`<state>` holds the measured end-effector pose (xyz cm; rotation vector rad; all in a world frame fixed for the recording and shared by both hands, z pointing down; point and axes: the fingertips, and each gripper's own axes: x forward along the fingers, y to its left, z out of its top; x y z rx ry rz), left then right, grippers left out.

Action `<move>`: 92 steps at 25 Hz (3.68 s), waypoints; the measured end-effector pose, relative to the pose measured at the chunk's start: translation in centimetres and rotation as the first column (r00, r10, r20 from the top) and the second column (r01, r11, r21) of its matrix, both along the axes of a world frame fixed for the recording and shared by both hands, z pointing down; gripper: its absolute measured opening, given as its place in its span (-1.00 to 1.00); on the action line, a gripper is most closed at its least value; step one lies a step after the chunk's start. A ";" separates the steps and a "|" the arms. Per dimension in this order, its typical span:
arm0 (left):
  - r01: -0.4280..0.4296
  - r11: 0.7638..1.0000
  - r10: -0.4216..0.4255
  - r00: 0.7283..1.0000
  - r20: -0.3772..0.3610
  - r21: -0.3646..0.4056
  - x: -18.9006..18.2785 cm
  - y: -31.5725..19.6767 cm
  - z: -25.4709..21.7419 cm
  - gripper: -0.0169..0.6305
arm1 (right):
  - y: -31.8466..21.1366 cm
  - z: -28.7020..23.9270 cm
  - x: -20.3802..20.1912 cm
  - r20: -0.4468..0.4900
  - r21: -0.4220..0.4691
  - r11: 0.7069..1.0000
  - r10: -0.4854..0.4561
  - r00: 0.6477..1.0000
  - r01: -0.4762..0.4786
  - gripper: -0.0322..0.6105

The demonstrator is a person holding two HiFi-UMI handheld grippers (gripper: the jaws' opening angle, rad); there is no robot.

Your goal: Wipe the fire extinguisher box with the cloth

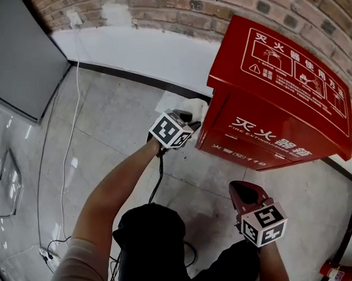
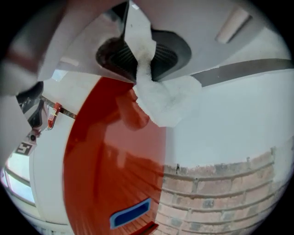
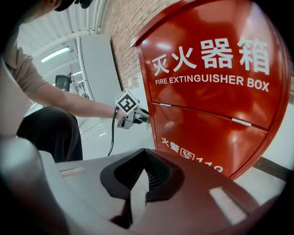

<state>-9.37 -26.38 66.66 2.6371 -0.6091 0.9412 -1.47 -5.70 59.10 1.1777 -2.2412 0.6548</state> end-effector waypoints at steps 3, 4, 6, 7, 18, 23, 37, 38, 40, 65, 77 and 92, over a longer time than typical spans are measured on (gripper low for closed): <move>0.016 1.000 -0.016 1.000 0.020 0.006 -0.7 3.1 -2.5 -0.68 | 1.1 -0.9 0.6 0.043 0.028 0.999 -0.024 0.999 0.023 -0.82; 0.021 1.000 -0.021 0.999 0.029 0.007 -0.9 4.2 -3.2 -0.68 | 1.5 -1.3 0.8 0.054 0.038 0.999 -0.031 0.998 0.029 -0.82; 0.031 0.999 -0.032 0.998 0.049 0.010 -1.5 6.3 -4.5 -0.68 | 2.3 -2.0 1.2 0.079 0.061 0.997 -0.044 0.996 0.039 -0.82; 0.033 0.999 -0.034 0.998 0.060 0.010 -1.9 7.5 -5.0 -0.68 | 2.7 -2.4 1.2 0.093 0.073 0.996 -0.051 0.994 0.044 -0.82; -0.277 0.960 0.272 0.958 0.092 0.046 8.0 23.4 -11.7 -0.68 | 7.0 -7.5 4.5 0.243 0.208 0.978 -0.059 0.968 0.008 -0.63; -0.399 0.913 0.387 0.914 0.123 0.090 16.8 27.8 -13.5 -0.68 | 8.5 -9.6 10.7 0.376 0.180 0.967 0.103 0.921 -0.181 -0.31; -0.604 0.771 0.598 0.796 0.094 0.202 37.4 31.2 -16.0 -0.63 | 7.7 -10.4 31.1 0.590 0.035 0.797 0.470 0.656 -0.603 -0.32; -0.605 0.776 0.605 0.794 0.063 0.179 38.8 31.2 -15.5 -0.58 | 7.8 -9.9 33.0 0.551 0.050 0.775 0.504 0.665 -0.630 -0.45; -0.603 0.783 0.609 0.793 0.007 0.152 41.5 31.1 -14.4 -0.57 | 8.2 -8.8 37.1 0.480 0.083 0.723 0.574 0.664 -0.686 -0.51; -0.168 0.961 0.171 0.985 -0.004 -0.219 47.2 20.2 -6.1 -0.95 | -12.9 -10.6 39.1 0.054 0.295 0.954 -0.067 0.996 0.048 -0.53; 0.018 0.989 0.005 0.988 0.155 -0.147 40.5 20.6 -7.1 -0.95 | -19.5 -18.5 32.7 0.239 0.518 0.851 -0.244 0.940 0.089 -0.52; 0.416 0.909 -0.406 0.896 0.179 -0.020 29.7 23.0 -10.6 -0.95 | -11.7 -20.5 28.1 0.198 0.592 0.751 -0.487 0.851 0.292 -0.53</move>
